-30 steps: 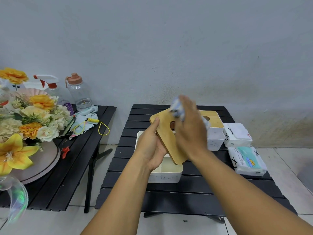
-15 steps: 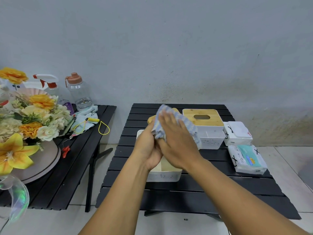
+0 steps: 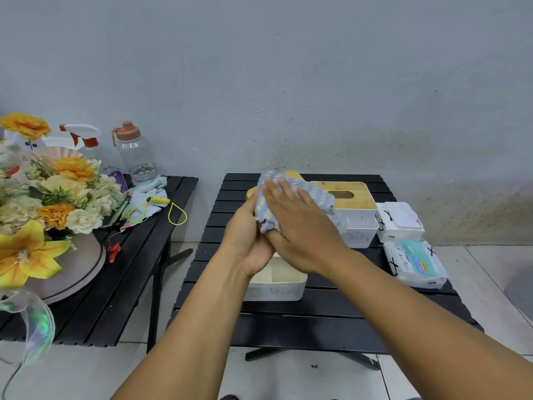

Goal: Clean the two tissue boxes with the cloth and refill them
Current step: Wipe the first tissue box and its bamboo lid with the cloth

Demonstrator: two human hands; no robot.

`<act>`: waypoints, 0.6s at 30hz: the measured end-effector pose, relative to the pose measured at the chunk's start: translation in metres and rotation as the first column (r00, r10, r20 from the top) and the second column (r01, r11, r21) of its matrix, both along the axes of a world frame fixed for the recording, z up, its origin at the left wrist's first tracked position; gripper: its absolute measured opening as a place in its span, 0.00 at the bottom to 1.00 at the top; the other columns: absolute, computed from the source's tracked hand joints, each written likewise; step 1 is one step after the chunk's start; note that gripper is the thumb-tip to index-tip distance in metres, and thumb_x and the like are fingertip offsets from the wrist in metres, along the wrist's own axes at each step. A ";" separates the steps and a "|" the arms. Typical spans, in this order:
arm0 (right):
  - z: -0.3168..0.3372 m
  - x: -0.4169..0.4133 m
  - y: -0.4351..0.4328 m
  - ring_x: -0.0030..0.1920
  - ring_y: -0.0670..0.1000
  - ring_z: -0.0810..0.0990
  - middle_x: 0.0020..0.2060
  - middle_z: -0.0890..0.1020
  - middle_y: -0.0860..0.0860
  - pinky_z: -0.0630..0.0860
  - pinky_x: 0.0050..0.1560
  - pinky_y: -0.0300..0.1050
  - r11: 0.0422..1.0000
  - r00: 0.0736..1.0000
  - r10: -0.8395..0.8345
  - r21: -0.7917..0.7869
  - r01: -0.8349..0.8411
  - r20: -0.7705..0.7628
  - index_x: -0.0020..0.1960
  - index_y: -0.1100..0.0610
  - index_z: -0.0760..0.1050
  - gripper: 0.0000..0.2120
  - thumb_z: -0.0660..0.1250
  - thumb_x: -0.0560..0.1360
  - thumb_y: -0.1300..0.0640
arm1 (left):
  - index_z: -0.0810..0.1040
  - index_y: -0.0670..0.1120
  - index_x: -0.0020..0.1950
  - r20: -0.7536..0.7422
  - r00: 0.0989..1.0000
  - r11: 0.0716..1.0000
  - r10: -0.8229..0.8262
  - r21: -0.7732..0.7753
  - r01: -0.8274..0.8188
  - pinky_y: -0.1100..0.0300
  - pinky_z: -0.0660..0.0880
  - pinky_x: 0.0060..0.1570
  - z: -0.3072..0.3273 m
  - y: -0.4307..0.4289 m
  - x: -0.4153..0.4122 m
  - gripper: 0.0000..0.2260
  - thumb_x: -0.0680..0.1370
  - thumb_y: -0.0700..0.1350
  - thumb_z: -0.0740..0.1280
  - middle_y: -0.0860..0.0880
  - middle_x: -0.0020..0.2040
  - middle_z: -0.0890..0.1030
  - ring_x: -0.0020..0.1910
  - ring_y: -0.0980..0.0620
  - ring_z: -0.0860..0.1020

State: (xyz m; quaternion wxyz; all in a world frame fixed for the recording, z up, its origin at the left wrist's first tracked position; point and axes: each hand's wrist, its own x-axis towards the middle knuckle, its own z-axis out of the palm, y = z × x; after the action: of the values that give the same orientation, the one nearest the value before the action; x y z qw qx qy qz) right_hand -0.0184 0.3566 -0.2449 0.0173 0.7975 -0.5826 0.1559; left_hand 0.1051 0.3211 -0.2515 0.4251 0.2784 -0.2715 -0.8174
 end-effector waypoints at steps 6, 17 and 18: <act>-0.013 -0.021 0.035 0.80 0.47 0.43 0.81 0.49 0.49 0.40 0.78 0.45 0.958 0.948 0.276 -0.037 -0.285 -0.161 0.82 0.56 0.49 0.34 0.49 0.80 0.43 | 0.80 0.38 0.61 0.107 0.994 0.998 0.020 0.049 -0.026 0.46 0.77 0.60 0.020 -0.001 0.023 0.29 0.86 0.61 0.52 0.39 0.55 0.85 0.54 0.41 0.84; -0.005 0.001 0.031 0.80 0.48 0.40 0.81 0.46 0.48 0.40 0.79 0.52 0.997 0.996 -0.068 -0.034 0.070 0.061 0.82 0.56 0.46 0.34 0.46 0.80 0.41 | 0.77 0.40 0.69 0.074 0.989 0.990 0.127 0.051 -0.131 0.45 0.77 0.62 0.023 0.010 0.013 0.26 0.87 0.57 0.52 0.40 0.64 0.83 0.62 0.43 0.83; -0.012 0.005 0.035 0.80 0.48 0.42 0.81 0.48 0.49 0.41 0.79 0.52 0.997 0.997 -0.037 -0.064 0.041 0.064 0.81 0.56 0.48 0.34 0.46 0.79 0.42 | 0.76 0.39 0.71 0.071 0.989 0.988 0.131 0.072 -0.136 0.45 0.76 0.64 0.023 0.007 0.015 0.27 0.87 0.57 0.52 0.40 0.65 0.83 0.64 0.42 0.82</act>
State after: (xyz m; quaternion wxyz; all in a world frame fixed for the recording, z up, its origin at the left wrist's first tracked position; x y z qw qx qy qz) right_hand -0.0138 0.3916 -0.2570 0.0281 0.7798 -0.5927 0.1997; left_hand 0.1200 0.3285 -0.2285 0.4586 0.3391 -0.2345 -0.7872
